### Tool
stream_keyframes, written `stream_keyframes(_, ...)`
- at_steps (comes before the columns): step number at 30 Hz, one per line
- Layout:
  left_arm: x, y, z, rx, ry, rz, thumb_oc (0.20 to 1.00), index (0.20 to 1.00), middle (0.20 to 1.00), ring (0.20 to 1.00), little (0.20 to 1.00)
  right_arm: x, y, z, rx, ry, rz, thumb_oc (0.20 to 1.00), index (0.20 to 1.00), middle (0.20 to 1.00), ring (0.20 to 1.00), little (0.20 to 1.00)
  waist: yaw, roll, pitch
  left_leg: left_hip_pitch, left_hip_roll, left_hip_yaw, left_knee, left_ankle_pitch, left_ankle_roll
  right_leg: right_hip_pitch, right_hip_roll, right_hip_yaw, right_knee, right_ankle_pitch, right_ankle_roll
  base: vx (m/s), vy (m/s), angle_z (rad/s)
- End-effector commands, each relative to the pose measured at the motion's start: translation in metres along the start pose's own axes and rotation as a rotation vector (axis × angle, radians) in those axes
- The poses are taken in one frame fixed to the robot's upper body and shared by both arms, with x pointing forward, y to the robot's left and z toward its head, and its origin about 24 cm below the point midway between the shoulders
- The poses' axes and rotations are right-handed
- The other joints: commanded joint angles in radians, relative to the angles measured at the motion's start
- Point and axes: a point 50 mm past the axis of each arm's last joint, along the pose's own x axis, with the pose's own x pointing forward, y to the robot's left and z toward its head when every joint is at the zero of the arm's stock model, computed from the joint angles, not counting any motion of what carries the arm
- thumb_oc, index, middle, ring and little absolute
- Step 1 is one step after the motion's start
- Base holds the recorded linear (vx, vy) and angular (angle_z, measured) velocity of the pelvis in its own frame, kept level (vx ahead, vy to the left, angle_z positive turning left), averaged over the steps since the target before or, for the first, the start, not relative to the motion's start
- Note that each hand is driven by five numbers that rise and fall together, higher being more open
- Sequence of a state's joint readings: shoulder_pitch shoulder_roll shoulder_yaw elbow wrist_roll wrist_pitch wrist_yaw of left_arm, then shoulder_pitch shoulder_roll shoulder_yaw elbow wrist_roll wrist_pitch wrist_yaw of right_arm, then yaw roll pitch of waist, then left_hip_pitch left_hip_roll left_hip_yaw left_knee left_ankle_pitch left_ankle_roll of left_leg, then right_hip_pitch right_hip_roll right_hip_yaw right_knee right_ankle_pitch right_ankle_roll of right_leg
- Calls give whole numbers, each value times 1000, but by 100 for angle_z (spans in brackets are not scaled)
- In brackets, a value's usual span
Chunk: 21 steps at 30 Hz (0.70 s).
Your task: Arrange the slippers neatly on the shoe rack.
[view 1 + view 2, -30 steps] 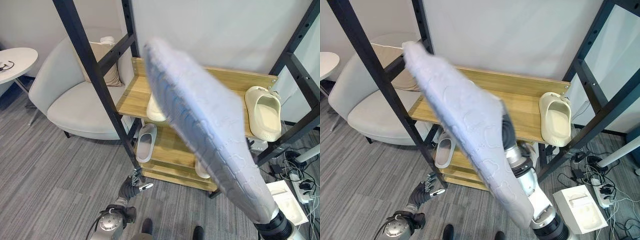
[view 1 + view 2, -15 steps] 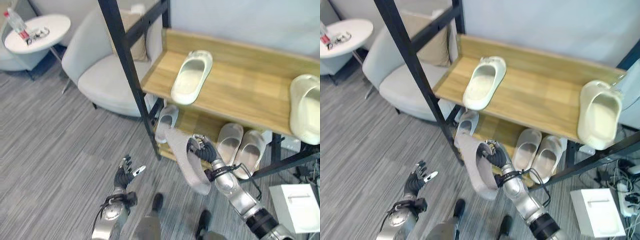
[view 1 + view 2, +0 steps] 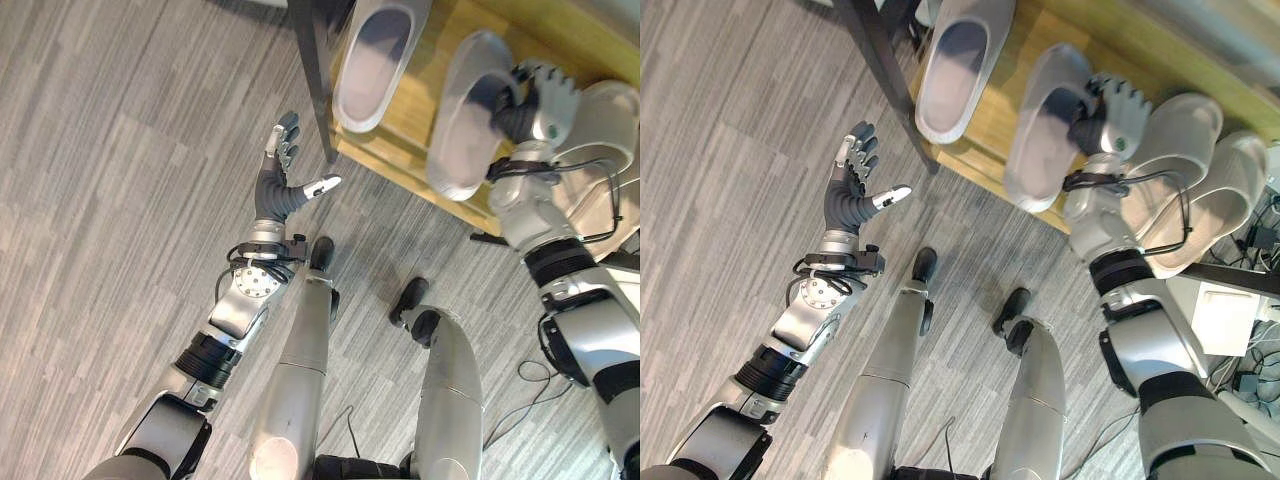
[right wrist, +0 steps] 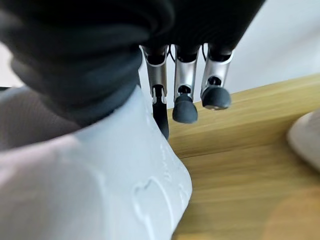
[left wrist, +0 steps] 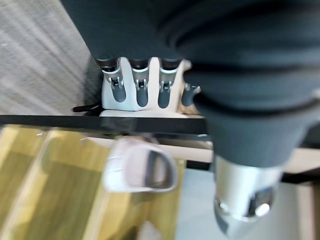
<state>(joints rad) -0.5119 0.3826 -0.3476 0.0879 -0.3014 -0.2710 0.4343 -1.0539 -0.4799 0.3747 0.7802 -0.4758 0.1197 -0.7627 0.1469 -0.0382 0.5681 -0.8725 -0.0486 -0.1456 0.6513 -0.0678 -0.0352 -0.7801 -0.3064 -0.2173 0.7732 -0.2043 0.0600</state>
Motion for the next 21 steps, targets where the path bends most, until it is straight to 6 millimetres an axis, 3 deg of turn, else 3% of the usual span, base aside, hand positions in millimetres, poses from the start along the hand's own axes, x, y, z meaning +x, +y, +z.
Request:
stream_keyframes(1,-35,3,-12,-39,37,48,1000,1000,1000,1000,1000,-26,10,-29,-11,86,28,200,200,200,200,200,43,31,-212,35,35,-36,-69,-92,-5,93,29,10,-97,-93,23,48,15,0)
stream_keyframes(8,-34,-3,-4,-65,2,-9,1000,1000,1000,1000,1000,-12,12,-26,-53,95,54,200,200,200,200,200,63,35,-219,38,26,-37,-81,-95,-8,105,21,-2,-109,-97,27,32,6,6)
stream_keyframes(14,-36,-9,-1,-89,-2,-67,1000,1000,1000,1000,1000,-4,9,-41,-165,126,80,200,200,200,200,200,80,40,-220,34,20,-38,-83,-100,-10,110,15,-7,-109,-100,31,29,10,11)
stream_keyframes(15,-36,-9,0,-91,-6,-67,1000,1000,1000,1000,1000,-4,9,-42,-179,126,84,1000,1000,1000,1000,1000,80,39,-219,34,20,-37,-83,-100,-10,110,16,-7,-110,-99,32,0,0,0)
stream_keyframes(21,-29,-12,5,-98,-26,-69,1000,1000,1000,1000,1000,-7,22,-34,-150,175,142,1000,1000,1000,1000,1000,66,36,-214,33,24,-29,-86,-100,-11,100,23,4,-110,-98,28,2,0,-3)
